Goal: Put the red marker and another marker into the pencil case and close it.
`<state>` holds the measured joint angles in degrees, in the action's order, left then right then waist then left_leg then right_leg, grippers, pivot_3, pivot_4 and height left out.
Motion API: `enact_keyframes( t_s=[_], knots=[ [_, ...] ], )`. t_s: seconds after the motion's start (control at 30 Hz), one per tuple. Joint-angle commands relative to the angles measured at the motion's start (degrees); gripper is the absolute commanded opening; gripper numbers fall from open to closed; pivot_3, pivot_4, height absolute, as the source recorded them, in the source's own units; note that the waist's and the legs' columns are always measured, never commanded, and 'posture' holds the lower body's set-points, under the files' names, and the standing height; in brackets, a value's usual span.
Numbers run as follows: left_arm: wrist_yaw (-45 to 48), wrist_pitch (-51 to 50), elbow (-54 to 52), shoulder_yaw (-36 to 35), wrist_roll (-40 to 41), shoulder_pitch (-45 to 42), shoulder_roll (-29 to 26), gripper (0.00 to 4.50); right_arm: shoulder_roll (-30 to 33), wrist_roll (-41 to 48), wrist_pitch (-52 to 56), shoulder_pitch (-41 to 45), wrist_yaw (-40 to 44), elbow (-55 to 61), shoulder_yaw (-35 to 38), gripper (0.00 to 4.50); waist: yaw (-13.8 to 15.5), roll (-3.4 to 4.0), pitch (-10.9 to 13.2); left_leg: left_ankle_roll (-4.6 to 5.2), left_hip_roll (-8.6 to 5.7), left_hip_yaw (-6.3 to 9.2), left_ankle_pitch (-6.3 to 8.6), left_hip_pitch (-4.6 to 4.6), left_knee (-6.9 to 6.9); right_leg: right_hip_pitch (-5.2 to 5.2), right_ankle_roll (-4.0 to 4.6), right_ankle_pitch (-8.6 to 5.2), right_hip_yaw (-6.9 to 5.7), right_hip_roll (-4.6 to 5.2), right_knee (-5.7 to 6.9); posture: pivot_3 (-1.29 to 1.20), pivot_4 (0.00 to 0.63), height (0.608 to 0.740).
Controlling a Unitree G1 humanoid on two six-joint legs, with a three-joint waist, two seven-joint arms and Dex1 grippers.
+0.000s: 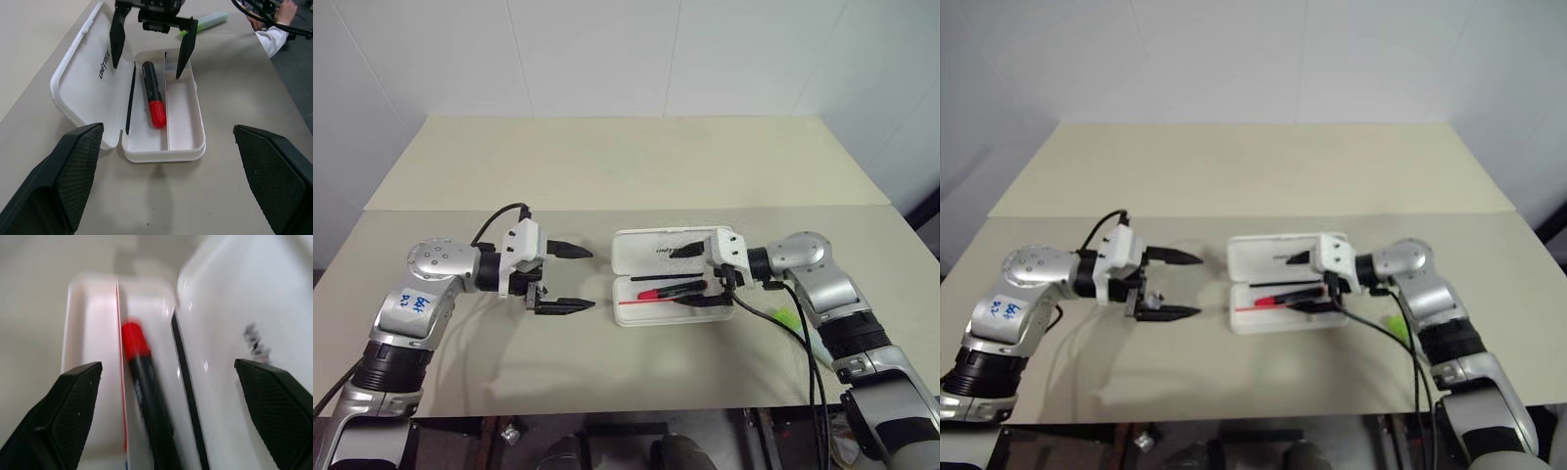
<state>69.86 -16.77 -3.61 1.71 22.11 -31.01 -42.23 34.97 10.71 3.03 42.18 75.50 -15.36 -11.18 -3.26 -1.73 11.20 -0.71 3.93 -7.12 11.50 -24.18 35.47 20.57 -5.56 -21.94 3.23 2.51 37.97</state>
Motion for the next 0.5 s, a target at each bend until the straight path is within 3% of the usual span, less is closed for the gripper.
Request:
enact_keyframes(
  t_s=[0.03, 0.27, 0.5],
  knots=[
    [0.69, 1.12, 0.2, 0.34, -0.03, -1.72, 0.36, 4.5, 2.87, 5.93, 7.52, -1.65, 0.53, 10.18, 4.14, 4.43, 0.1, 0.0, 0.0, 0.0, 0.0, 0.01, 0.0, 0.0, -0.02, 0.0, 0.0, 0.0, -0.01, 0.01, -0.01, 0.0, 0.15, 0.74],
    [1.76, 1.6, 0.55, 1.96, -0.01, -3.06, 1.57, 4.5, 16.39, 10.88, 20.08, -10.67, 1.14, 23.96, 10.97, 4.43, 1.18, 0.0, 0.0, 0.19, -0.07, 0.03, 0.13, -0.04, -0.05, -0.03, 0.01, 0.0, 0.02, 0.13, -0.13, 0.0, 0.15, 0.74],
    [1.81, 1.75, 0.53, 3.3, -0.08, -3.09, 3.39, 4.5, 28.34, 9.57, 23.83, -17.98, 0.18, 25.18, 16.92, 4.43, 0.92, 0.0, 0.0, 0.36, -0.04, 0.05, 0.24, 0.01, -0.17, -0.04, 0.14, -0.05, 0.17, 0.14, -0.18, 0.0, 0.15, 0.74]
  ],
)
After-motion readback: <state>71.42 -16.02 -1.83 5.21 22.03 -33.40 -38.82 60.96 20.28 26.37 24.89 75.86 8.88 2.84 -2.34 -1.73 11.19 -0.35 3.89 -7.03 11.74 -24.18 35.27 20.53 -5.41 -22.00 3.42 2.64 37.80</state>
